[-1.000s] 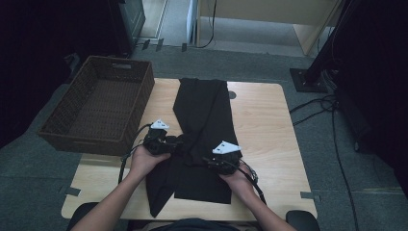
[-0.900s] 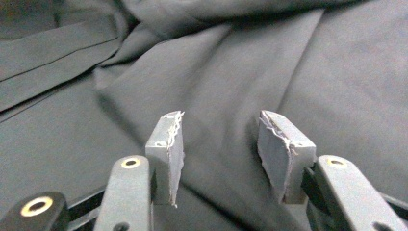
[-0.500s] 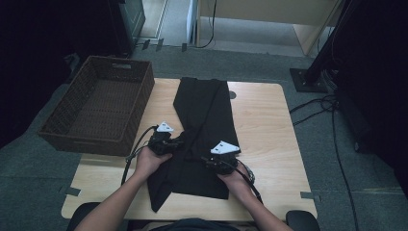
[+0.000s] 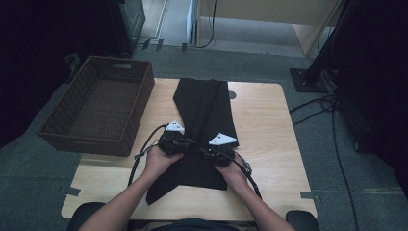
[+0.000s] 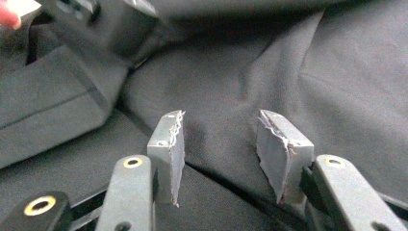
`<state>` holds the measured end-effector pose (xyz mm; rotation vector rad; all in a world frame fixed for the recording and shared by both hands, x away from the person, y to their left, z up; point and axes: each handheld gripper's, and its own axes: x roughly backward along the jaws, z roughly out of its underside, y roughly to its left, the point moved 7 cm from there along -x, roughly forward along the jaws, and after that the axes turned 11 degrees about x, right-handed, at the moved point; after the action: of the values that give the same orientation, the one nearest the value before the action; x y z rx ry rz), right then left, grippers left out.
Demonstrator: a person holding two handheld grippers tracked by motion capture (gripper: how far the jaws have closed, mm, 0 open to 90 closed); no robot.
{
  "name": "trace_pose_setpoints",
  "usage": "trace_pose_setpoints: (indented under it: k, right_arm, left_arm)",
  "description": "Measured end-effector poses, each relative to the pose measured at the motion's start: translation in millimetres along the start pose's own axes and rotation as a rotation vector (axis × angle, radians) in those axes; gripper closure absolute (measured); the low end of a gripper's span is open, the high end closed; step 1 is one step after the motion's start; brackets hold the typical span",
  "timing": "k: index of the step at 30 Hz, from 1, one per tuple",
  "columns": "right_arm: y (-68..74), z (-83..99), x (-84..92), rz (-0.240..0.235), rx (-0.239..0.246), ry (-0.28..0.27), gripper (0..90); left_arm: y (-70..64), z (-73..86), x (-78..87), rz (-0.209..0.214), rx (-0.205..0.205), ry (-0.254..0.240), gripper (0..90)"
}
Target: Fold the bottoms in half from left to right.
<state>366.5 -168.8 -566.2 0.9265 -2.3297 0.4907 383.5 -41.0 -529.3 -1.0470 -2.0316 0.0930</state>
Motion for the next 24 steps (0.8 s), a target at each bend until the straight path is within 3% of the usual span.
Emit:
trace_pose_setpoints:
  k: [4,6,10,13,18,19,20,22,24]
  right_arm:
    - [1.4,0.5,0.9,0.003,-0.013,0.001,54.6]
    - [1.2,0.6,1.1,0.005,-0.010,-0.001,55.0]
    - [2.4,1.3,2.3,0.008,-0.004,-0.002,56.7]
    - [4.2,1.9,3.3,0.006,-0.010,0.000,57.4]
    - [4.3,2.0,3.5,0.005,-0.010,0.000,57.5]
    - [4.7,2.2,3.8,0.004,-0.011,-0.001,57.7]
    - [4.7,2.2,3.8,0.004,-0.011,-0.001,57.7]
    - [5.5,3.3,5.5,-0.001,-0.010,-0.001,57.9]
    - [5.6,5.0,7.2,-0.005,0.004,-0.002,57.9]
  left_arm:
    - [3.5,-10.2,9.4,-0.002,0.014,-0.016,63.3]
    - [6.1,-24.2,21.0,-0.012,0.007,-0.047,63.2]
    - [15.4,-39.2,27.3,-0.038,0.008,-0.070,65.7]
    - [35.1,-54.2,16.2,-0.088,0.007,-0.064,70.7]
    - [53.4,-64.6,-8.5,-0.097,0.023,-0.042,75.9]
    - [61.8,-68.8,-22.9,-0.106,0.018,-0.018,75.9]
    - [61.8,-68.8,-22.9,-0.106,0.018,-0.018,75.9]
    - [74.4,-68.5,-42.8,-0.132,0.009,0.014,75.6]
    - [80.3,-65.2,-51.8,-0.110,0.031,0.014,74.9]
